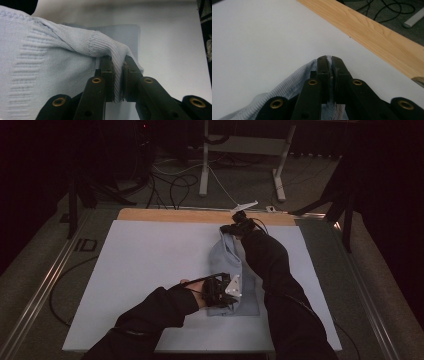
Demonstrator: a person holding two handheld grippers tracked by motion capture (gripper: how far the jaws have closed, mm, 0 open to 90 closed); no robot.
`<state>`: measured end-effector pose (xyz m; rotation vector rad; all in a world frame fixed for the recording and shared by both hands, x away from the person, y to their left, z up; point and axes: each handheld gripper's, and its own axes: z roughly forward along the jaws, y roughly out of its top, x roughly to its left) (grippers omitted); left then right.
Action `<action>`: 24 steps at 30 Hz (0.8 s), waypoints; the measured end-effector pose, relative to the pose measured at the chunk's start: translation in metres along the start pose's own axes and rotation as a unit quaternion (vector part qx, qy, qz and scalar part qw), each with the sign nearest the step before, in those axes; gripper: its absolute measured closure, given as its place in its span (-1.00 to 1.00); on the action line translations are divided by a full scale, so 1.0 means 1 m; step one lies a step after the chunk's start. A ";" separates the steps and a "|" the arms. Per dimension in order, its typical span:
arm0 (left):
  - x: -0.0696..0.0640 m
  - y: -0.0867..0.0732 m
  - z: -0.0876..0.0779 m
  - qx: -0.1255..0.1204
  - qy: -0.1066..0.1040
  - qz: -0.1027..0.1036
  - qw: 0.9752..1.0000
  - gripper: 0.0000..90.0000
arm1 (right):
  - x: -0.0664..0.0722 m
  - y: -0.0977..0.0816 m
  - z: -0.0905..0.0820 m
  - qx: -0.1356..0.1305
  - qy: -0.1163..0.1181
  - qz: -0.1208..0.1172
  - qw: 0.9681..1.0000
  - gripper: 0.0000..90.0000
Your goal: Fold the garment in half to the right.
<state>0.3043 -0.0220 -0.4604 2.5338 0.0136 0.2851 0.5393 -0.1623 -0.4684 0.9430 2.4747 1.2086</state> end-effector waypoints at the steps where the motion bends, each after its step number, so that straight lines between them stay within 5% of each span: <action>1: 0.000 0.001 0.002 0.000 -0.002 0.001 1.000 0.84 | -0.001 -0.001 0.001 0.002 -0.002 -0.003 1.000 0.91; 11: 0.004 0.008 0.019 -0.004 -0.019 0.000 1.000 0.83 | -0.012 -0.016 -0.005 -0.001 -0.021 0.018 1.000 0.79; 16: 0.004 0.013 0.026 -0.002 -0.034 0.002 0.999 0.80 | -0.017 -0.019 -0.013 -0.011 -0.025 0.033 0.999 -0.03; 20: 0.001 0.018 0.030 -0.019 -0.057 -0.004 0.998 0.50 | -0.023 -0.021 -0.027 -0.022 -0.017 0.042 0.999 -0.56; 24: -0.004 0.023 0.034 -0.021 -0.077 0.000 0.997 0.30 | -0.028 -0.024 -0.041 -0.031 -0.012 0.052 0.998 -0.69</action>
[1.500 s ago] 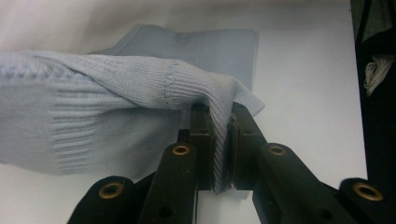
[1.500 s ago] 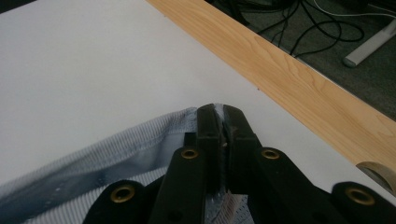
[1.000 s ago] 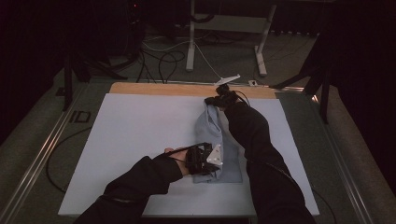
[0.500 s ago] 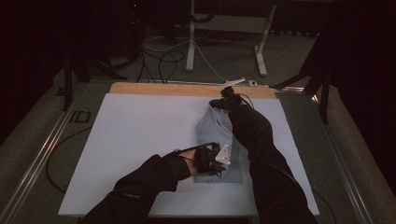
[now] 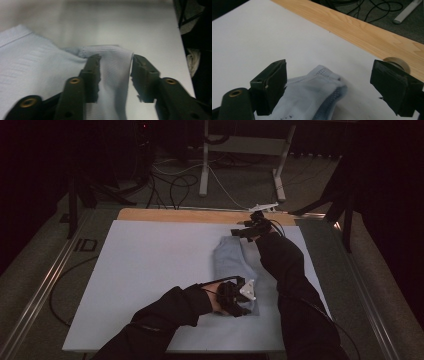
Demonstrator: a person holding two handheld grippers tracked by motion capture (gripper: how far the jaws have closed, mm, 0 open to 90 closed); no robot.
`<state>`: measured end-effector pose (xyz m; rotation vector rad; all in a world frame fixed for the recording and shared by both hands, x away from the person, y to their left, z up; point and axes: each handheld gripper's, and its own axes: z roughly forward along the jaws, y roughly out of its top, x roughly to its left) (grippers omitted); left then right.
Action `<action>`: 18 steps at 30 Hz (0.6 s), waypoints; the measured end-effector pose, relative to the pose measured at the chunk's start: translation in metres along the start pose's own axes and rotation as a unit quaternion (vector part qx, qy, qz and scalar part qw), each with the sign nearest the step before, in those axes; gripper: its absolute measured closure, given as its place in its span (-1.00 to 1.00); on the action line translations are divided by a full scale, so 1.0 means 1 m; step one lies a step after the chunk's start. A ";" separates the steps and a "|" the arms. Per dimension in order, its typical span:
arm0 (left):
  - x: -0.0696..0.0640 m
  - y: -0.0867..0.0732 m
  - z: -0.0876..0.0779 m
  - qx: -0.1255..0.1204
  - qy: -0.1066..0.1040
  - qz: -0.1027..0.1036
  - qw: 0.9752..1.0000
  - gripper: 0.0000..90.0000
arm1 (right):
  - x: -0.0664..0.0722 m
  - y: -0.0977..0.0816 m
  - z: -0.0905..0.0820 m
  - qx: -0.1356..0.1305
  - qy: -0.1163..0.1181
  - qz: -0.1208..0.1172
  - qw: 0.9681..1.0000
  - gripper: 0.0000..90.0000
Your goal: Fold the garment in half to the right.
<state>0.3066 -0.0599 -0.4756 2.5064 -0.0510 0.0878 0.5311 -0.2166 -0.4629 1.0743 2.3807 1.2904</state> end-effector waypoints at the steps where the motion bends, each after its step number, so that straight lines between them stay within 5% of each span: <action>1: 0.000 0.001 0.001 -0.001 -0.002 -0.001 1.000 0.29 | 0.000 0.000 -0.001 -0.002 -0.001 0.001 1.000 -0.71; 11: -0.003 0.000 -0.006 -0.008 -0.012 -0.001 1.000 -0.05 | 0.013 -0.004 -0.010 -0.011 0.016 -0.022 1.000 -0.78; 18: -0.003 -0.003 -0.021 -0.023 0.004 -0.015 1.000 -0.24 | 0.025 -0.005 -0.018 -0.013 0.021 -0.041 0.999 -0.78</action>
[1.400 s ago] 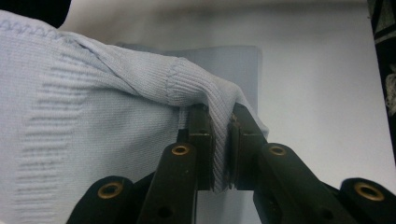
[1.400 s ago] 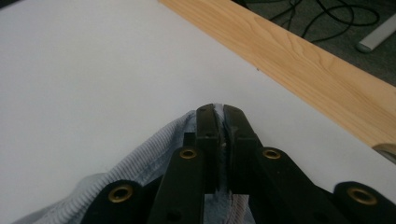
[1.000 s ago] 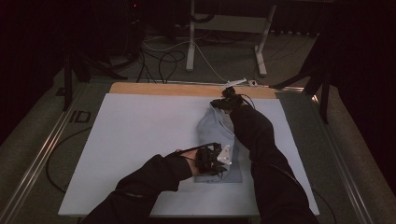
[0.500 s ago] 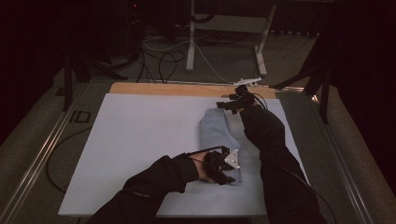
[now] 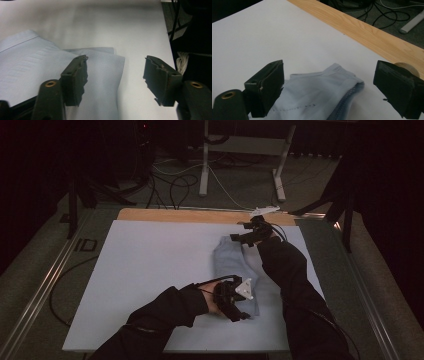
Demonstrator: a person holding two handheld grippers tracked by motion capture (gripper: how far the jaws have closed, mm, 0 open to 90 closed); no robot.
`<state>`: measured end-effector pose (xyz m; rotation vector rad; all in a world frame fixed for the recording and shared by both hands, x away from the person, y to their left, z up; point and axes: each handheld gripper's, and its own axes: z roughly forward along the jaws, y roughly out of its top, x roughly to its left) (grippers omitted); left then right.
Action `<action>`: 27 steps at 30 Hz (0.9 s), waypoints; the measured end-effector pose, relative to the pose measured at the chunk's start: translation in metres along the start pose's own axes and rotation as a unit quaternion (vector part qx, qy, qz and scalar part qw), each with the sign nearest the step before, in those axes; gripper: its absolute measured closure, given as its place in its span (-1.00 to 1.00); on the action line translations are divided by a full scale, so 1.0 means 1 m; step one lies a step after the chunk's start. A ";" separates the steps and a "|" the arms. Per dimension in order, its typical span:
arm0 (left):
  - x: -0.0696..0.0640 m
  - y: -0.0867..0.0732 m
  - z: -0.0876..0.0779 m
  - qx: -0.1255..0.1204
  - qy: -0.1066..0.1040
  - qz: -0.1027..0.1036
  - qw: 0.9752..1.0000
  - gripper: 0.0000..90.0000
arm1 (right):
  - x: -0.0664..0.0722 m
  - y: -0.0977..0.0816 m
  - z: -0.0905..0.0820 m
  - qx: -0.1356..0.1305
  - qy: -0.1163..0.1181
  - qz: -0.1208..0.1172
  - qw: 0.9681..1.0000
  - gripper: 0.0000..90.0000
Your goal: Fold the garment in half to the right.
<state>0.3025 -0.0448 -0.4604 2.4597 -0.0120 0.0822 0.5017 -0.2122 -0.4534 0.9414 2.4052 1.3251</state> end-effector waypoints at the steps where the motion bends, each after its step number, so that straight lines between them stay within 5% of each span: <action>1: 0.000 0.000 -0.002 -0.001 0.004 -0.004 1.000 -0.28 | 0.001 -0.001 -0.001 -0.003 -0.001 -0.001 1.000 -0.78; 4: 0.000 -0.001 -0.008 -0.005 0.002 -0.011 1.000 -0.42 | 0.004 -0.002 -0.004 0.002 -0.002 -0.005 1.000 -0.78; 7: 0.002 -0.004 -0.014 -0.013 -0.022 -0.008 1.000 -0.58 | 0.006 -0.003 -0.008 0.000 0.002 -0.008 1.000 -0.78; 13: 0.001 -0.010 -0.025 -0.020 -0.025 -0.011 0.999 -0.81 | 0.010 -0.005 -0.015 -0.002 -0.002 -0.011 1.000 -0.78; 21: 0.003 -0.026 -0.043 -0.031 -0.017 -0.032 0.999 -0.97 | 0.015 -0.012 -0.019 0.006 -0.010 -0.045 0.999 -0.76; 27: 0.004 -0.045 -0.062 -0.044 0.005 -0.053 0.998 -0.99 | 0.018 -0.014 -0.024 0.009 -0.010 -0.037 0.999 -0.77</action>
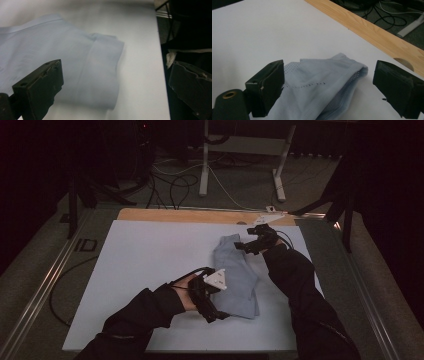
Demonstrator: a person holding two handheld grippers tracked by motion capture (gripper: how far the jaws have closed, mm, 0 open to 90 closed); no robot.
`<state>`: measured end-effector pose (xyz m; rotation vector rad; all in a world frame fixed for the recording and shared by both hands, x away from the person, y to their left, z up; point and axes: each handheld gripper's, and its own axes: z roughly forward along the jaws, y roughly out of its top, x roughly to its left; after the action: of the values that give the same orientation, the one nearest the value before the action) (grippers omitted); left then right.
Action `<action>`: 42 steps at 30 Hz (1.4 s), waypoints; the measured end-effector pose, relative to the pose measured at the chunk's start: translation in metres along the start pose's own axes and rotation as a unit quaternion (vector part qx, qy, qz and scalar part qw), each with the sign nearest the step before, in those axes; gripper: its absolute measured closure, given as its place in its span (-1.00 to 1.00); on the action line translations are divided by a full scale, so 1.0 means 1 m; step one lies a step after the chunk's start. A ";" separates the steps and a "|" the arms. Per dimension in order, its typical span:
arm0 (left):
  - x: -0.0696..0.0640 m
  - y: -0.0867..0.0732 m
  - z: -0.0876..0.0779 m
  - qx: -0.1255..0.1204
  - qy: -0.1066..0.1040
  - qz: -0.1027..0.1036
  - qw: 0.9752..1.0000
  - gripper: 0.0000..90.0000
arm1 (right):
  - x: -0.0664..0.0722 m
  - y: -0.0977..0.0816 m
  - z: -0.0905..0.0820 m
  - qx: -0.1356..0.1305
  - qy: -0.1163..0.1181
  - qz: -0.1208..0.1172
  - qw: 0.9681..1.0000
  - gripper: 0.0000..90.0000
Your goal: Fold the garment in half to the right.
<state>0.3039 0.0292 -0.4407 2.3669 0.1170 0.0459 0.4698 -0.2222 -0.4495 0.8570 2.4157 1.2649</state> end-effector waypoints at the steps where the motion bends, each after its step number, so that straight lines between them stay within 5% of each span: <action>1: 0.000 -0.003 -0.004 -0.004 0.004 -0.004 1.000 -0.99 | -0.001 0.000 -0.001 0.010 -0.002 0.005 1.000 -0.77; 7: 0.003 -0.025 -0.026 -0.020 0.010 -0.031 0.999 -0.99 | -0.004 -0.006 0.004 0.014 -0.006 0.038 0.999 -0.79; 13: 0.000 -0.056 -0.040 -0.035 0.045 -0.052 0.997 -0.99 | -0.009 -0.014 0.018 0.024 -0.010 0.069 0.997 -0.72; 18: -0.001 -0.086 -0.049 -0.058 0.063 -0.097 0.992 -0.99 | -0.018 -0.022 0.034 0.046 -0.019 0.082 0.995 -0.65; 24: -0.005 -0.116 -0.060 -0.071 0.083 -0.127 0.986 -0.99 | -0.027 -0.033 0.051 0.085 -0.020 0.100 0.991 -0.53; 29: -0.011 -0.137 -0.065 -0.082 0.099 -0.148 0.981 -0.99 | -0.034 -0.040 0.057 0.109 -0.016 0.112 0.988 -0.03; 33: -0.017 -0.150 -0.067 -0.086 0.120 -0.151 0.977 -0.99 | -0.030 -0.042 0.058 0.126 -0.010 0.092 0.988 0.48; 36: -0.022 -0.159 -0.071 -0.099 0.138 -0.164 0.972 -0.99 | -0.023 -0.034 0.055 0.122 -0.022 0.067 0.990 0.86; 42: -0.025 -0.177 -0.074 -0.105 0.156 -0.185 0.965 -0.99 | -0.019 -0.015 0.046 0.068 -0.017 0.046 0.996 0.90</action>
<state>0.2614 0.2042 -0.5110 2.0758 0.6702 0.2392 0.5018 -0.2108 -0.4887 1.0291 2.4837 1.1160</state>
